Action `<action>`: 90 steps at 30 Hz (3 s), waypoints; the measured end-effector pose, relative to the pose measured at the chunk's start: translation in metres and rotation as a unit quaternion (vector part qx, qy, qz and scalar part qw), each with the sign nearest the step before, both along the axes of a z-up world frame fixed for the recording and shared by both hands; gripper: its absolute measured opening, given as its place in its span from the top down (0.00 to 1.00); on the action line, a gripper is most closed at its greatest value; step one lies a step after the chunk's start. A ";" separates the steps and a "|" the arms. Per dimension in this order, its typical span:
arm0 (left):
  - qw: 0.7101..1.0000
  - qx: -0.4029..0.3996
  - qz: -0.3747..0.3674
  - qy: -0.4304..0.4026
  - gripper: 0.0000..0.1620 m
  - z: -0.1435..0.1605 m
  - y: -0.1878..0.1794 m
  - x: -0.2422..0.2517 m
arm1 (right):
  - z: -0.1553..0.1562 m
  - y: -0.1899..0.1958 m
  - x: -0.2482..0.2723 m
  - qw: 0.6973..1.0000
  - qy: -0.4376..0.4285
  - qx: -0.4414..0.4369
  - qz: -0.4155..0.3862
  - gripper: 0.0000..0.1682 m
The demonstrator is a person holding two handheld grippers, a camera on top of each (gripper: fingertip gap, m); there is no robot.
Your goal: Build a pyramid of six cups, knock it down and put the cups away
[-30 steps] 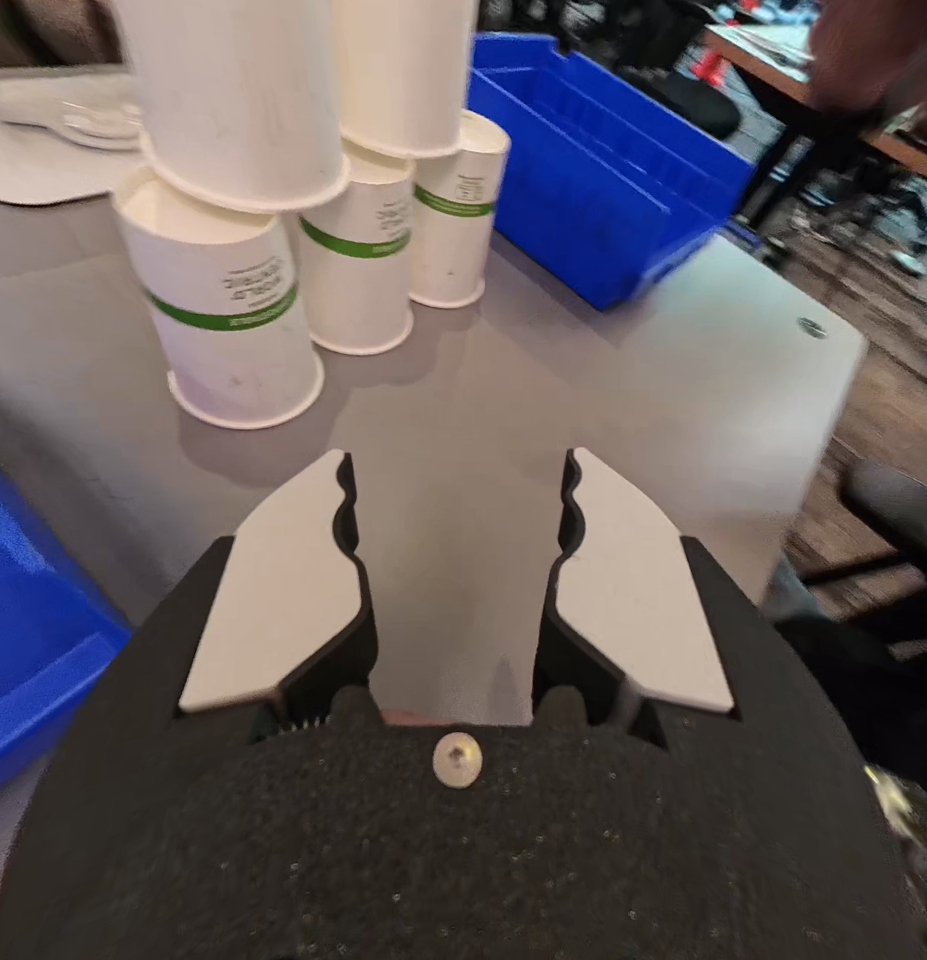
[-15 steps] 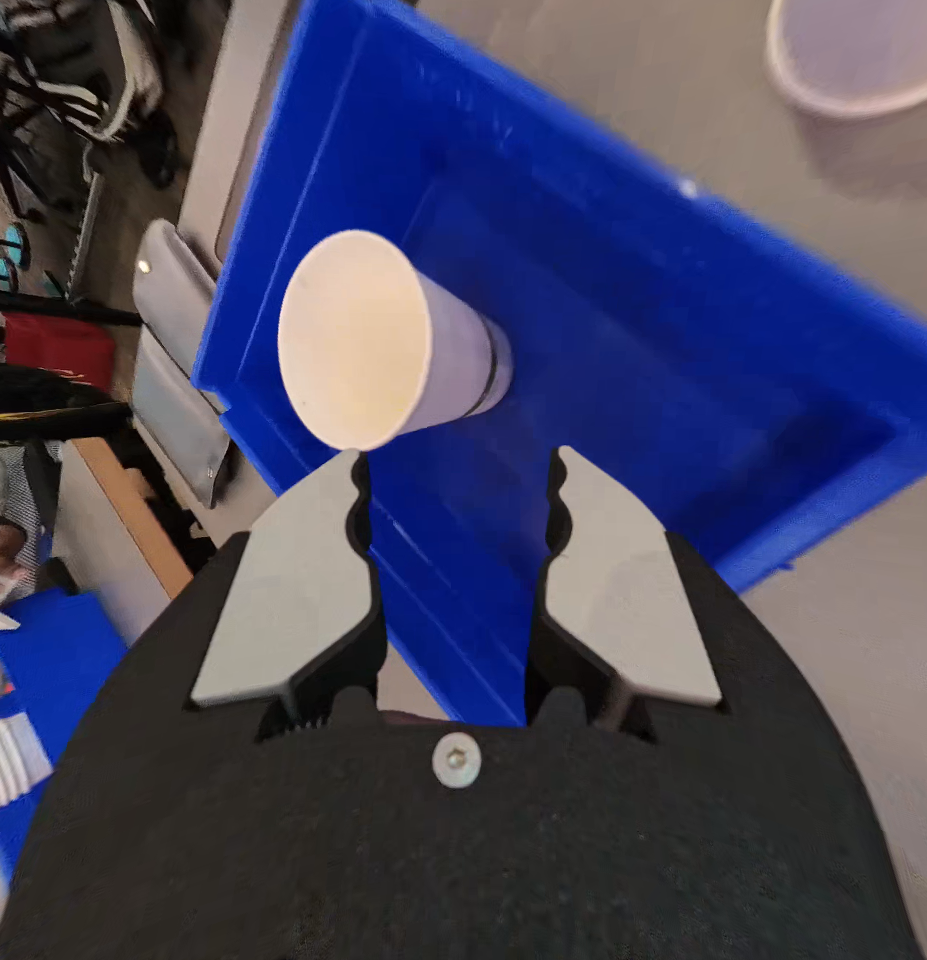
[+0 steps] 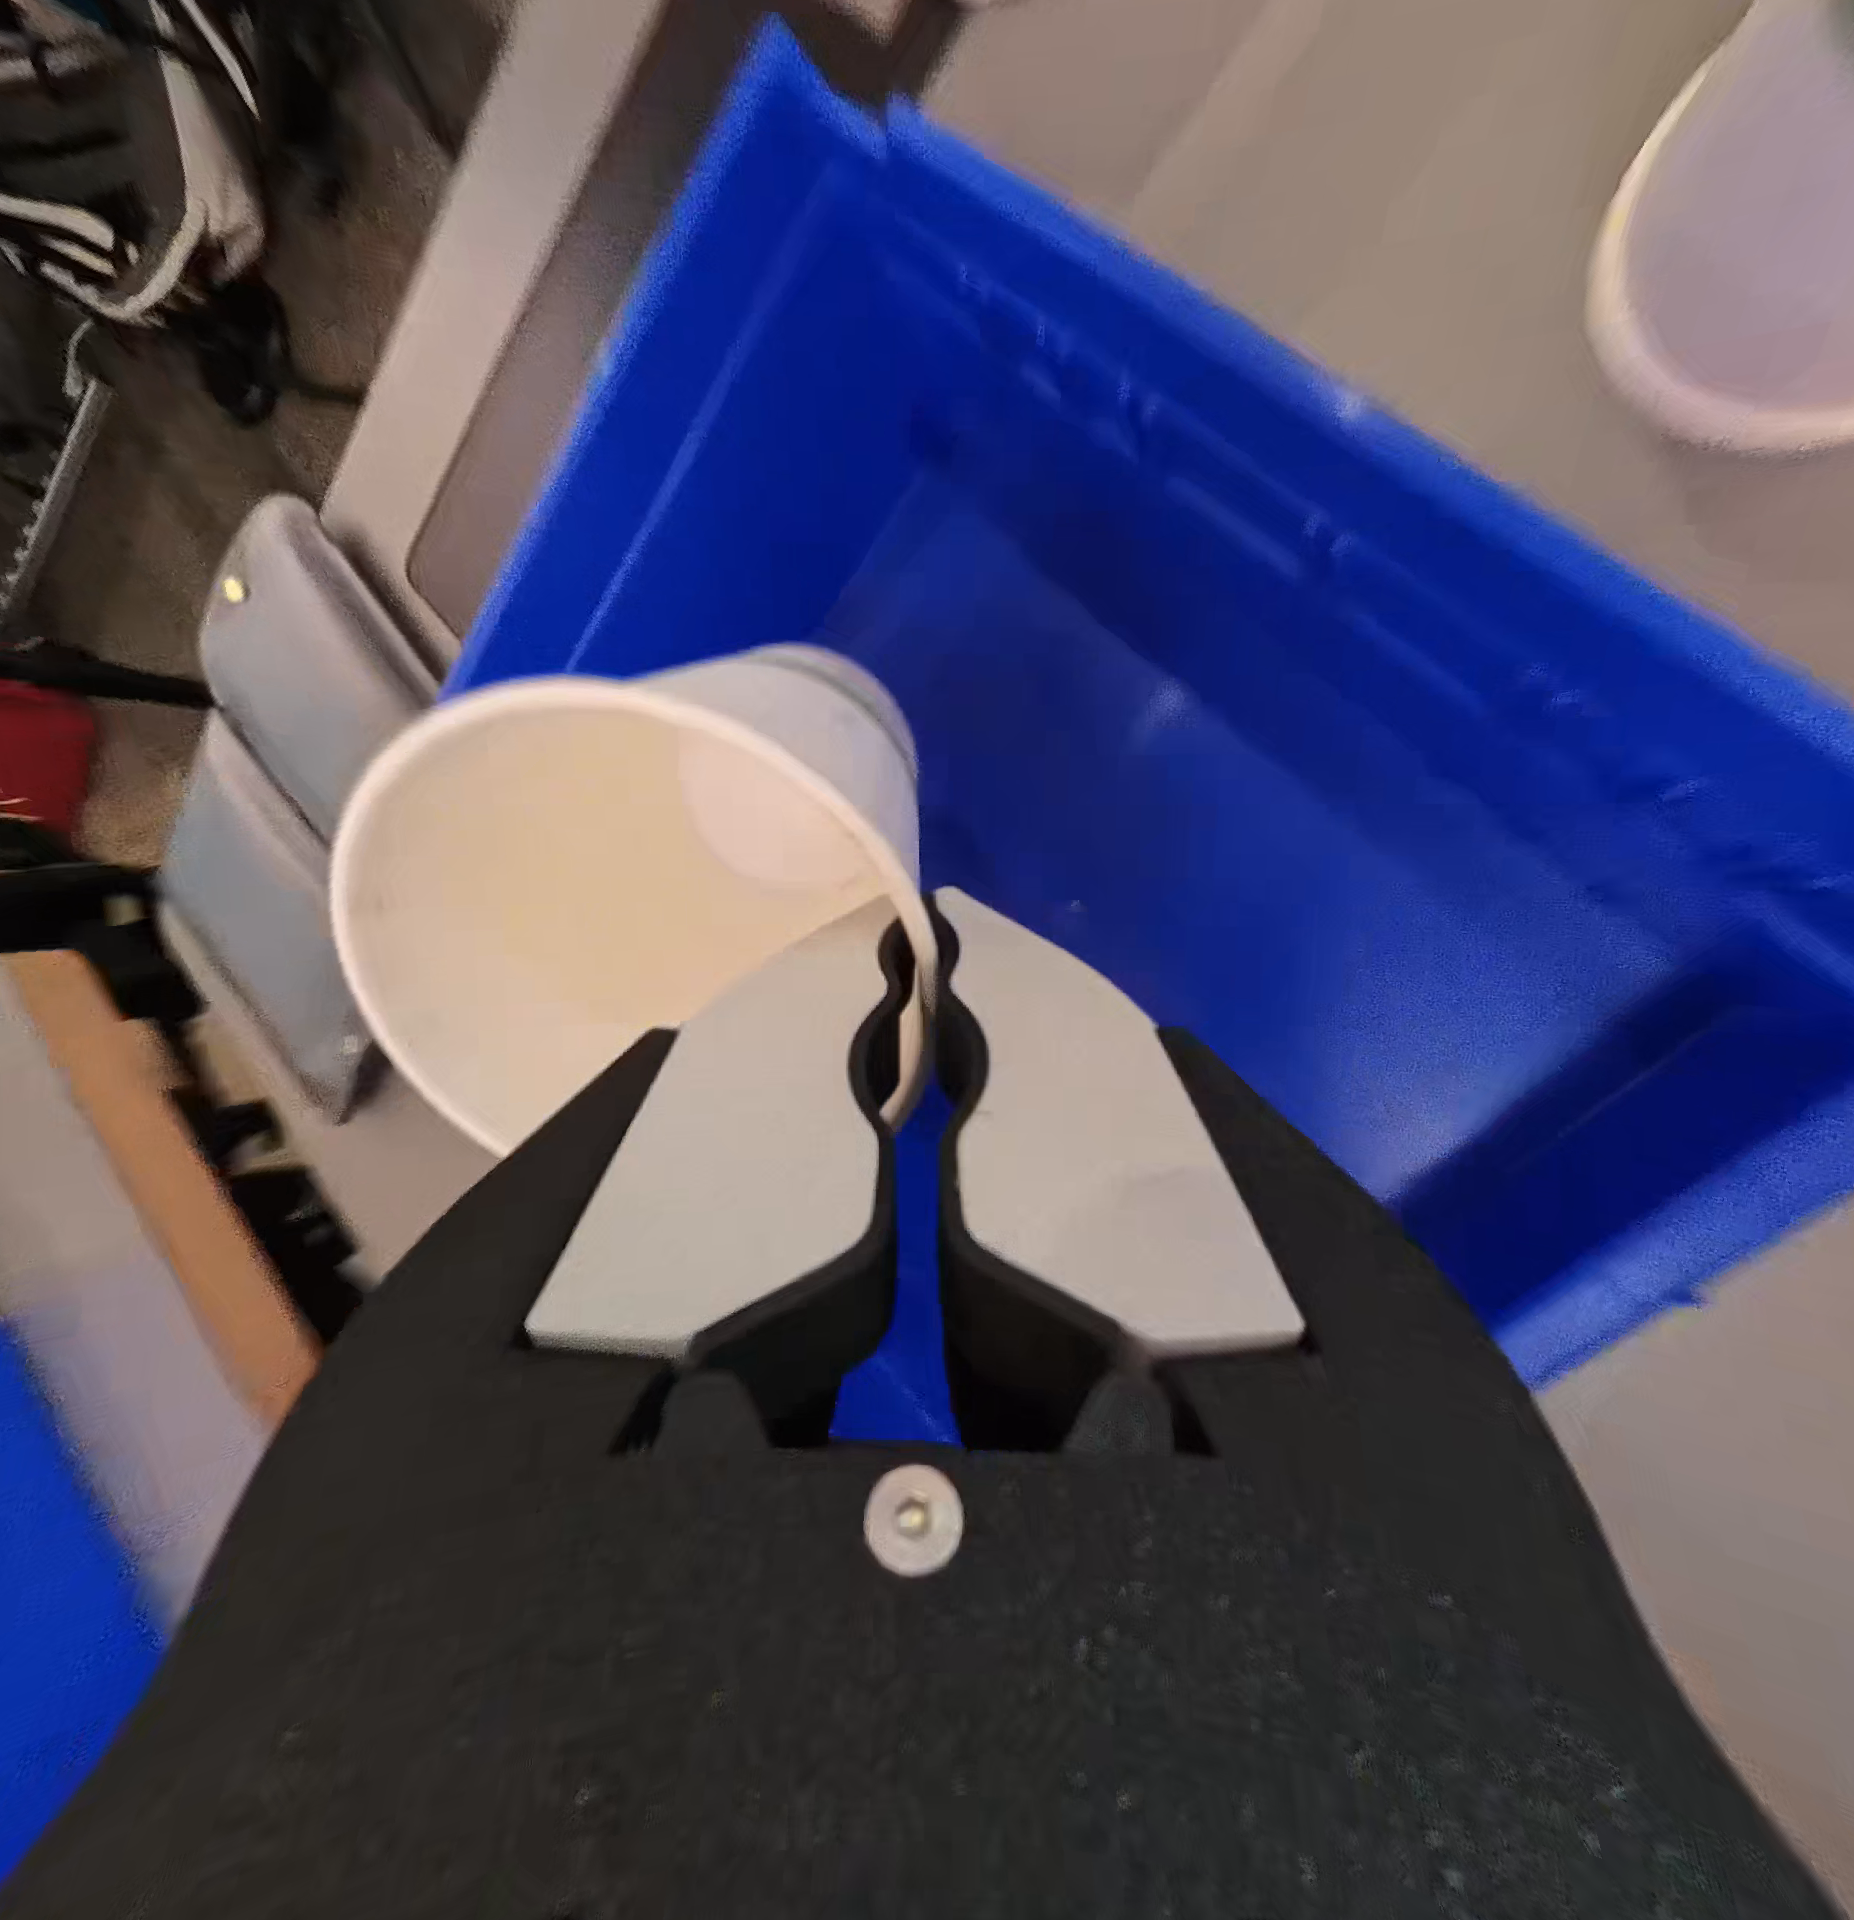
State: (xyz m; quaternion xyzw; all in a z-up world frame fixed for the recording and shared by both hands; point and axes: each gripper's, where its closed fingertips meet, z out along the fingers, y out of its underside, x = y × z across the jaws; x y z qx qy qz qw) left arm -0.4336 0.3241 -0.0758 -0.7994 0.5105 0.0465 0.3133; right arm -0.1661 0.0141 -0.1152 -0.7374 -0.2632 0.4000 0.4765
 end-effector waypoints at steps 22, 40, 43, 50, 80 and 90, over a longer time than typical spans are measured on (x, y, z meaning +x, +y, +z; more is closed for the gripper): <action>0.724 -0.280 -0.290 -0.559 1.00 0.095 -0.273 0.189 | 0.099 0.065 -0.033 0.987 0.071 0.138 0.045 0.38; 0.966 0.130 -0.207 -0.084 0.44 0.044 -0.229 0.179 | 0.069 0.088 -0.012 0.995 0.100 0.012 -0.007 0.51; 0.959 0.171 -0.226 0.018 0.42 0.031 -0.229 0.194 | 0.064 0.092 -0.014 0.996 0.087 -0.003 -0.023 0.51; 0.949 0.184 -0.232 0.103 0.36 0.010 -0.207 0.232 | 0.049 0.096 -0.016 0.996 0.069 -0.034 -0.037 0.51; 0.855 0.267 0.067 -0.440 0.40 0.185 -0.088 0.311 | 0.016 0.028 0.022 0.994 0.047 0.026 -0.092 0.48; 0.881 0.241 0.180 -0.366 0.40 0.164 -0.016 0.314 | 0.008 0.020 0.013 0.998 0.028 0.019 -0.061 0.48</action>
